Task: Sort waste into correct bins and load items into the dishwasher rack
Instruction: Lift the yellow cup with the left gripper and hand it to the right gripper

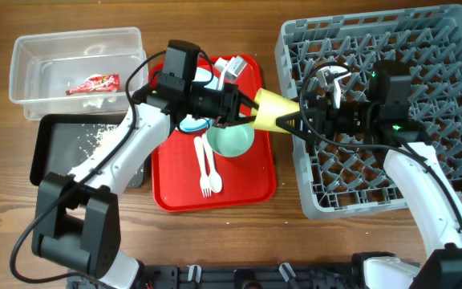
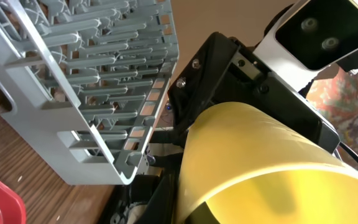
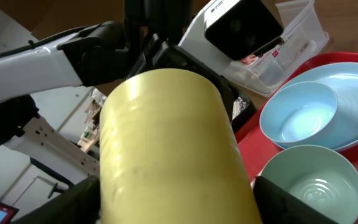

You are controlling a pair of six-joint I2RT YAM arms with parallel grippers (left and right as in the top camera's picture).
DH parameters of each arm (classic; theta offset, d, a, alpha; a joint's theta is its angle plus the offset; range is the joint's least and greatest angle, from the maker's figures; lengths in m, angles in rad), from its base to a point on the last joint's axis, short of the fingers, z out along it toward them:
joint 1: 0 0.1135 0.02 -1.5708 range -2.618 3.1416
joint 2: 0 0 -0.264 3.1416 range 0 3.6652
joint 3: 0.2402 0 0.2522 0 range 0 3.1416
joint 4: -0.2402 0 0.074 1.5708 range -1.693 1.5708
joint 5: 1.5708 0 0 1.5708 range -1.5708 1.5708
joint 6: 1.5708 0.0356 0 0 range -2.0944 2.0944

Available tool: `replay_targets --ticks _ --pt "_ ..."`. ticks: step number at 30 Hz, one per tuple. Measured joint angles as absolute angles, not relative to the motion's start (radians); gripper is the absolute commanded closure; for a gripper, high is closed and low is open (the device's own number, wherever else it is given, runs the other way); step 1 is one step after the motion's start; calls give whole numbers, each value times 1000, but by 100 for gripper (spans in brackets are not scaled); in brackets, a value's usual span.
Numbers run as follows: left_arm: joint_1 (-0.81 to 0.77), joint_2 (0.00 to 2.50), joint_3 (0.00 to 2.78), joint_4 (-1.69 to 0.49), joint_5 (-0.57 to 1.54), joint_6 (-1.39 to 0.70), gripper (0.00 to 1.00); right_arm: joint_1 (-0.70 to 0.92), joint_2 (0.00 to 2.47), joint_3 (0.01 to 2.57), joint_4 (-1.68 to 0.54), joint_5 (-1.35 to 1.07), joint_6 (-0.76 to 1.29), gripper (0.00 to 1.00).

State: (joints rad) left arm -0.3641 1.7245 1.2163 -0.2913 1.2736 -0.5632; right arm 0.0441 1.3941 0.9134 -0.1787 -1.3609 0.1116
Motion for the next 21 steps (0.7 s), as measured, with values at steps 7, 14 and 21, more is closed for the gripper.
replay_targets --ticks 7,14,21 --pt "-364 1724 1216 -254 1274 -580 96 44 1394 913 -182 -1361 111 28" --pt "-364 1724 1216 -291 1188 -556 48 45 1395 913 -211 -1261 111 52" --pt "-210 1697 1216 -615 658 -422 33 -2 1353 943 -642 -778 63 54"
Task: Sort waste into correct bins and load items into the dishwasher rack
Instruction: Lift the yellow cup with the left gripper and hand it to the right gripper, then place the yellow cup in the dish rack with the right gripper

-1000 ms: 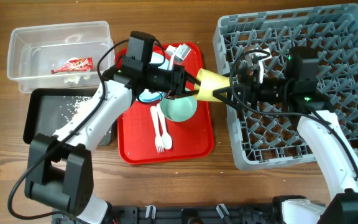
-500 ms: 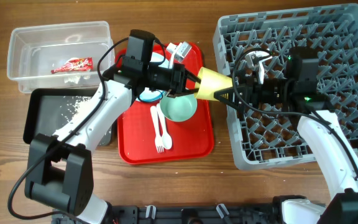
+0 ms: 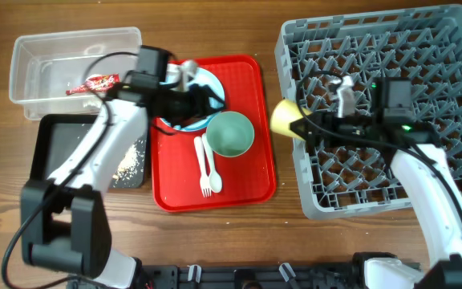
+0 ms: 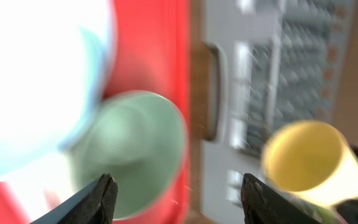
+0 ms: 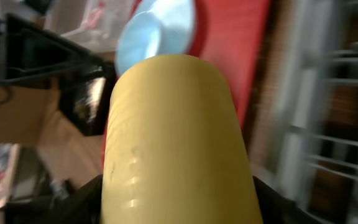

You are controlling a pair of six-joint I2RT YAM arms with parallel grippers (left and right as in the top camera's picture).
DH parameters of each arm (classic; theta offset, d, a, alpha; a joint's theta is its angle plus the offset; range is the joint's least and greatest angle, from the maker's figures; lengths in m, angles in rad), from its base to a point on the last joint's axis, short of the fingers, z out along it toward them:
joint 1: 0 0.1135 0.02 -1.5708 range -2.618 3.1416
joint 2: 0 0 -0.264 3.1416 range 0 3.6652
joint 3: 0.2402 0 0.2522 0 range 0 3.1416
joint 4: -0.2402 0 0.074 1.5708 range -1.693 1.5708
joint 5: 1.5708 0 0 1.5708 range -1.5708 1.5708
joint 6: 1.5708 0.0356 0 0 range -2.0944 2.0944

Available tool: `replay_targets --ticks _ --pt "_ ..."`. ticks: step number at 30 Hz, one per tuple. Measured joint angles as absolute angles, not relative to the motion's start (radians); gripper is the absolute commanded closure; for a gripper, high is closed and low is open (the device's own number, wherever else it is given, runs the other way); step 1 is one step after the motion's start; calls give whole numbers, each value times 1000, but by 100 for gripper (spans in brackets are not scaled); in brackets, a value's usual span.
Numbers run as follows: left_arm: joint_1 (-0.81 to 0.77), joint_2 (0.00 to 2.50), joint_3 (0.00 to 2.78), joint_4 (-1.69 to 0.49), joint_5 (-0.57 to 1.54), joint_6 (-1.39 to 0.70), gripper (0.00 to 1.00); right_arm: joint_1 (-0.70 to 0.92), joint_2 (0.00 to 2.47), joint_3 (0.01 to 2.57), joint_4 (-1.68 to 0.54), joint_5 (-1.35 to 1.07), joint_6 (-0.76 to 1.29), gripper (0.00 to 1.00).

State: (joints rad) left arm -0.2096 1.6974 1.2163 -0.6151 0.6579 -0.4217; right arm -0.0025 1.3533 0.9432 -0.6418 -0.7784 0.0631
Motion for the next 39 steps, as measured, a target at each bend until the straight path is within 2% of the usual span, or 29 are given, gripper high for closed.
replay_targets --ticks 3,6,10,17,19,21,22,23,25,30,35,38,39 --pt "-142 1601 1217 -755 478 -383 28 -61 1275 1105 -1007 -562 46 57" --pt "-130 1511 1217 -845 301 -367 28 -109 1239 1238 -1236 -307 85 57" --pt "-130 1510 1217 -854 233 -360 27 -181 1253 1256 -1336 -88 154 56" --pt "-130 1510 1217 -853 224 -360 27 -197 1482 1263 -1297 -16 176 55" --pt "-130 1510 1217 -853 224 -360 27 -197 1540 1263 -1277 -14 179 47" --pt "-130 1510 1217 -853 221 -360 27 -197 1576 1264 -1259 -14 179 45" --pt "-130 1510 1217 -853 221 -360 27 -197 1611 1264 -1244 -15 179 21" --pt "-130 1510 1217 -853 221 -360 27 -197 1617 1265 -1240 -16 179 6" --pt "-130 1510 1217 -853 221 -360 27 -198 1621 1266 -1225 -12 179 0" --pt "-130 1510 1217 -854 221 -360 27 -198 1624 1280 -1259 -10 179 0" --pt "-130 1510 1217 -953 177 -359 20 -179 1520 1409 -1227 -96 163 1" --pt "-126 1510 1217 -1042 78 -410 17 -10 1437 1433 -1156 -222 133 5" --pt "-101 1509 1217 -1056 47 -432 15 110 1450 1433 -1124 -259 126 9"
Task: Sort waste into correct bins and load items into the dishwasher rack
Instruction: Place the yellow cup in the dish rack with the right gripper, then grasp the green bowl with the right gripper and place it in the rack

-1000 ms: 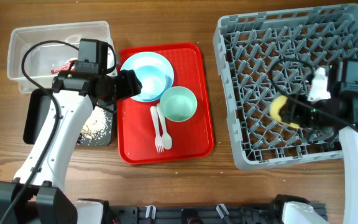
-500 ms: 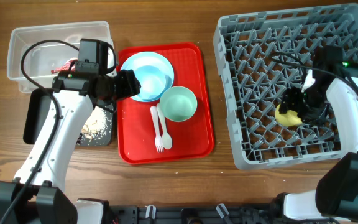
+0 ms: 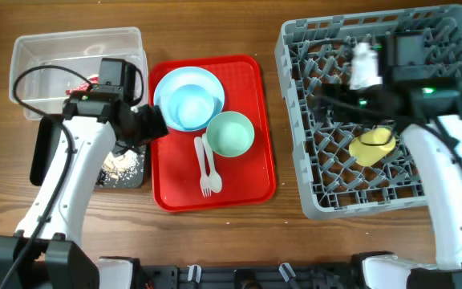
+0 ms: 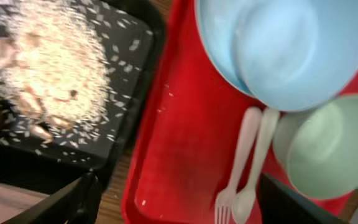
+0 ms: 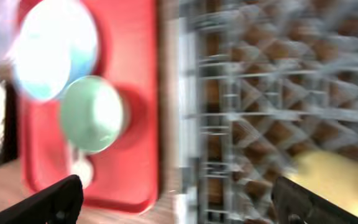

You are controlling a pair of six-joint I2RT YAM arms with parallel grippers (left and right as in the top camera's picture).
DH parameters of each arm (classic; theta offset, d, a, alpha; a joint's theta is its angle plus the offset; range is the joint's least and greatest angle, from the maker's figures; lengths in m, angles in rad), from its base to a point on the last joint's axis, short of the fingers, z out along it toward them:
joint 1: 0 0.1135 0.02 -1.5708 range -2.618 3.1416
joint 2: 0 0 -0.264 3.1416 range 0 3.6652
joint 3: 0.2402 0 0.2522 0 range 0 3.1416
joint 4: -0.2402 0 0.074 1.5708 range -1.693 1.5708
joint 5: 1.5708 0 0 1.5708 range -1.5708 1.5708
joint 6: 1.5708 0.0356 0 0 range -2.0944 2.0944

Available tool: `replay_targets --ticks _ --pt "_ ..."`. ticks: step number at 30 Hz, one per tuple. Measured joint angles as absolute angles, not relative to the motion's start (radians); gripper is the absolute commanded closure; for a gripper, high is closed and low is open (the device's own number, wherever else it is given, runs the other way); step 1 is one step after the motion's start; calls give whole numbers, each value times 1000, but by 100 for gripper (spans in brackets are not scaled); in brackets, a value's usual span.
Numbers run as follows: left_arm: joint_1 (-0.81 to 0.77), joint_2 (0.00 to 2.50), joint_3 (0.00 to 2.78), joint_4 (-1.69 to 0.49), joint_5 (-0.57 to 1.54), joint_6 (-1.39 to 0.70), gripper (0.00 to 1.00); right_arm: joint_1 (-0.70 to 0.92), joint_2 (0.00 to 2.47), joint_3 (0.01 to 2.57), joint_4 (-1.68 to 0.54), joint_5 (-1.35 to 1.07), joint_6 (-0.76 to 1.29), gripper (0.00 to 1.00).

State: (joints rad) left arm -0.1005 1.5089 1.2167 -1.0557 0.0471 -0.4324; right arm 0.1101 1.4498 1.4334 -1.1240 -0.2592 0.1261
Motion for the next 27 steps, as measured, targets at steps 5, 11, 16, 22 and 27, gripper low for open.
replay_targets --ticks 5,11,16,22,27 --pt "-4 1478 1217 -1058 22 -473 14 426 1629 1431 -917 -235 172 18" --pt "-4 1477 1217 -1055 23 -477 14 513 1931 1431 -841 -148 282 58" --pt "-4 1477 1217 -1054 23 -477 14 513 2012 1429 -810 -133 311 69" --pt "-4 1477 1217 -1054 23 -477 14 513 2012 1425 -802 -130 359 96" --pt "-4 1477 1217 -1054 23 -477 14 492 1988 1485 -916 -89 348 96"
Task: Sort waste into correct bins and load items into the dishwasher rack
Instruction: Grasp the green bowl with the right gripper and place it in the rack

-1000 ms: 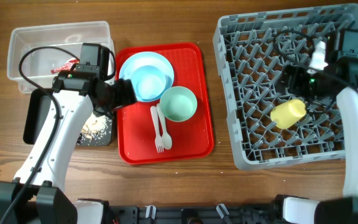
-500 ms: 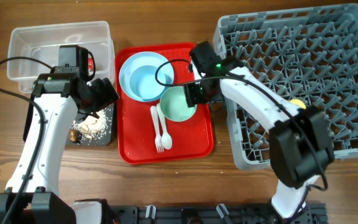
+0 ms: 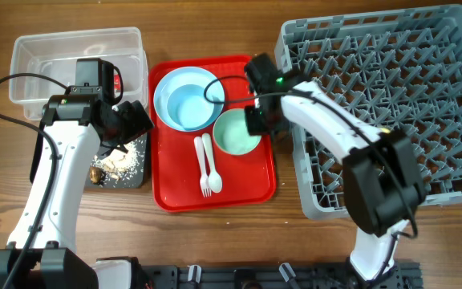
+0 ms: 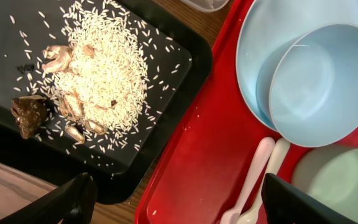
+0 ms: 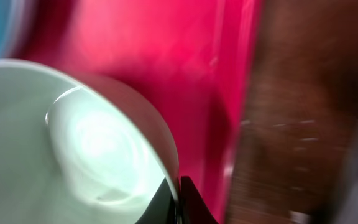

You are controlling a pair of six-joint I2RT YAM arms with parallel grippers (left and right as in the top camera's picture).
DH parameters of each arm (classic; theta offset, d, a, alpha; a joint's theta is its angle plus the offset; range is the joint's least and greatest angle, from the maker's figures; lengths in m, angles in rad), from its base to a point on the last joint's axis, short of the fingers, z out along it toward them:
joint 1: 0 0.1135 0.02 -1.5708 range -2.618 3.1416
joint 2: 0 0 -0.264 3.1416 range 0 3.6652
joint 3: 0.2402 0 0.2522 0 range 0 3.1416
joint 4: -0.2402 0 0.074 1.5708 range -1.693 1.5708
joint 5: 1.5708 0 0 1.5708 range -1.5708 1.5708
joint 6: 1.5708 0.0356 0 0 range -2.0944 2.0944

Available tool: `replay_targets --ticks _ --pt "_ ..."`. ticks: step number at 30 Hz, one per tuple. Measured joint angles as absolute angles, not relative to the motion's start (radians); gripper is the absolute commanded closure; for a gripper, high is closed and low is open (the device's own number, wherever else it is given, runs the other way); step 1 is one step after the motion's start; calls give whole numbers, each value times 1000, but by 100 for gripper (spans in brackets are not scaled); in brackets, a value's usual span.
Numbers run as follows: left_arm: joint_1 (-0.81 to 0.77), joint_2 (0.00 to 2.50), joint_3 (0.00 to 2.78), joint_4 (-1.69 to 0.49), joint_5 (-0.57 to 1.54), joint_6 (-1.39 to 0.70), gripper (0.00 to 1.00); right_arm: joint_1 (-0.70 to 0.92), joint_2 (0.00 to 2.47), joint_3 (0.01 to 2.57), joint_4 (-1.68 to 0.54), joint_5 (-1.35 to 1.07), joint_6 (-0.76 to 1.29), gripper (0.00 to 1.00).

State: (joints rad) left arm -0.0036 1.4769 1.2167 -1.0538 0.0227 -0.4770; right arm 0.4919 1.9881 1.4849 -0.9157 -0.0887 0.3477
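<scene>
A pale green bowl (image 3: 233, 135) stands on the red tray (image 3: 255, 186), and my right gripper (image 3: 255, 122) is shut on its right rim. In the right wrist view the fingertips (image 5: 185, 200) pinch that rim of the green bowl (image 5: 73, 155) from both sides. A light blue bowl (image 3: 189, 106) sits in a blue plate at the tray's back. A white fork and spoon (image 3: 208, 164) lie in front of it. My left gripper (image 3: 132, 120) hangs open and empty over the tray's left edge, beside the rice (image 4: 104, 81).
The black tray (image 3: 54, 156) on the left holds rice and food scraps. Behind it is a clear bin (image 3: 46, 48) with a red wrapper inside. The grey dishwasher rack (image 3: 423, 80) fills the right side. My right arm crosses its left part.
My right gripper was open above the rack, where the yellow cup lay. It is now at the tray, shut on the green bowl's rim. The left gripper has shifted slightly left.
Both grippers held the yellow cup between tray and rack. Then the left one had let go and was back over the blue bowl, while the right held the cup at the rack's edge. Later the cup lay in the rack. Now the right gripper grips the green bowl.
</scene>
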Motion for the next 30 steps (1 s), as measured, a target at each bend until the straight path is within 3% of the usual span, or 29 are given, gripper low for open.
replay_targets --ticks 3,6,13,21,30 --pt "-4 1477 1217 -1051 23 -477 14 423 1810 1559 -880 27 277 96" --pt "-4 1477 1217 -1034 23 -477 14 381 1643 1595 -698 312 205 96" --pt "-4 1477 1217 -1013 23 -477 13 374 1783 1595 -392 1002 44 95" --pt "-4 1476 1217 -1010 23 -477 12 374 2064 1593 -376 1209 39 96" --pt "-4 1476 1217 -1010 23 -477 11 389 2067 1581 -533 1258 155 95"
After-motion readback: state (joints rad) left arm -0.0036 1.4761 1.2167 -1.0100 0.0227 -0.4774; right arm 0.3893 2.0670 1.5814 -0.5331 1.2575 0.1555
